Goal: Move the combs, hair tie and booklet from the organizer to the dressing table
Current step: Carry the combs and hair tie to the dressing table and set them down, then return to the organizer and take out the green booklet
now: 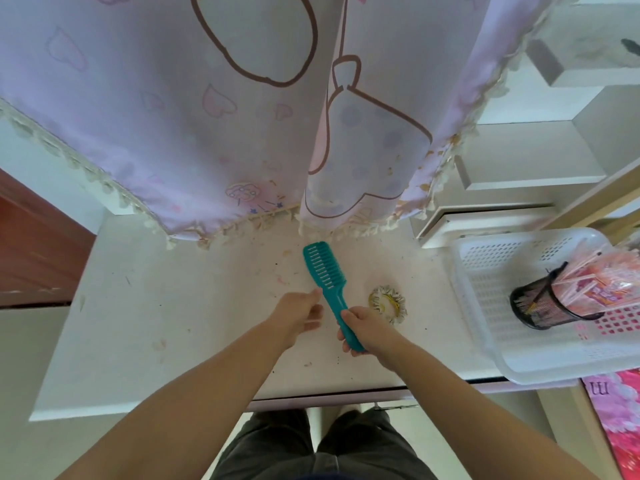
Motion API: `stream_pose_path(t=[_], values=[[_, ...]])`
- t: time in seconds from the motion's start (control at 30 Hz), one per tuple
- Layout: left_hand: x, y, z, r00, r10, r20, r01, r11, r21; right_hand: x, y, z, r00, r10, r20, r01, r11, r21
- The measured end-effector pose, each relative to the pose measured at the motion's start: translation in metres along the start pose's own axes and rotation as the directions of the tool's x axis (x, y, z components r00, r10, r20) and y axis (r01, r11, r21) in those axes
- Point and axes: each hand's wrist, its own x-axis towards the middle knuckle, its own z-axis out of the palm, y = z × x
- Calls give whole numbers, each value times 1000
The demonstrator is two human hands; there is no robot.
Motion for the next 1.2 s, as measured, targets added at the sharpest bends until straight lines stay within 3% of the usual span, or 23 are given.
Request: stream_pose_path(t=[0.1, 0.27, 0.33, 0.4, 0.47, 0.53, 0.57, 0.7, 0.8, 0.9, 0.97, 1.03, 1.1, 1.17, 1.2], values=[[-4, -10, 8, 995, -46, 92, 47, 999, -5, -1, 12, 23, 998, 43, -38, -40, 997, 64], [0, -13, 12, 996, -38, 75, 25, 984, 174, 1, 27, 26, 962, 171, -215, -146, 981, 129], [3, -15, 9, 998, -29, 57, 17, 979, 204, 3, 29, 20, 957, 212, -200, -186, 973, 140], [7, -20, 6, 1000, 9, 21, -15, 949, 315, 3, 29, 15, 962, 201, -184, -204, 979, 2], [11, -26, 2, 998, 65, 7, -61, 881, 469, 6, 33, 8, 979, 76, -188, -139, 927, -349], [15, -32, -1, 993, 119, 10, -101, 800, 591, 5, 35, 3, 989, -29, -148, -82, 717, -692], [17, -34, -2, 989, 145, 11, -118, 757, 642, 5, 36, 2, 990, -59, -127, -62, 627, -776], [20, -39, -7, 984, 179, 16, -126, 623, 772, 6, 36, 0, 994, -94, -61, -17, 414, -910], [19, -27, -8, 978, 206, 30, -139, 538, 832, 5, 28, -8, 989, -111, -96, -43, 412, -910], [14, -1, 1, 935, 325, 145, -270, 384, 883, 0, 13, -23, 949, -226, -220, -84, 490, -868], [8, 15, 15, 873, 418, 250, -386, 282, 878, -7, 9, -32, 869, -371, -328, -47, 597, -801], [0, 25, 30, 790, 507, 345, -479, 159, 863, -17, 15, -37, 791, -473, -388, -5, 630, -777], [-9, 22, 44, 688, 560, 461, -523, -57, 851, -30, 33, -33, 766, -457, -452, -84, 626, -775], [-17, 11, 60, 570, 519, 637, -559, -323, 764, -48, 60, -19, 706, -377, -600, -227, 682, -696], [-19, 3, 66, 517, 497, 697, -570, -407, 713, -55, 72, -11, 672, -341, -657, -280, 704, -652]])
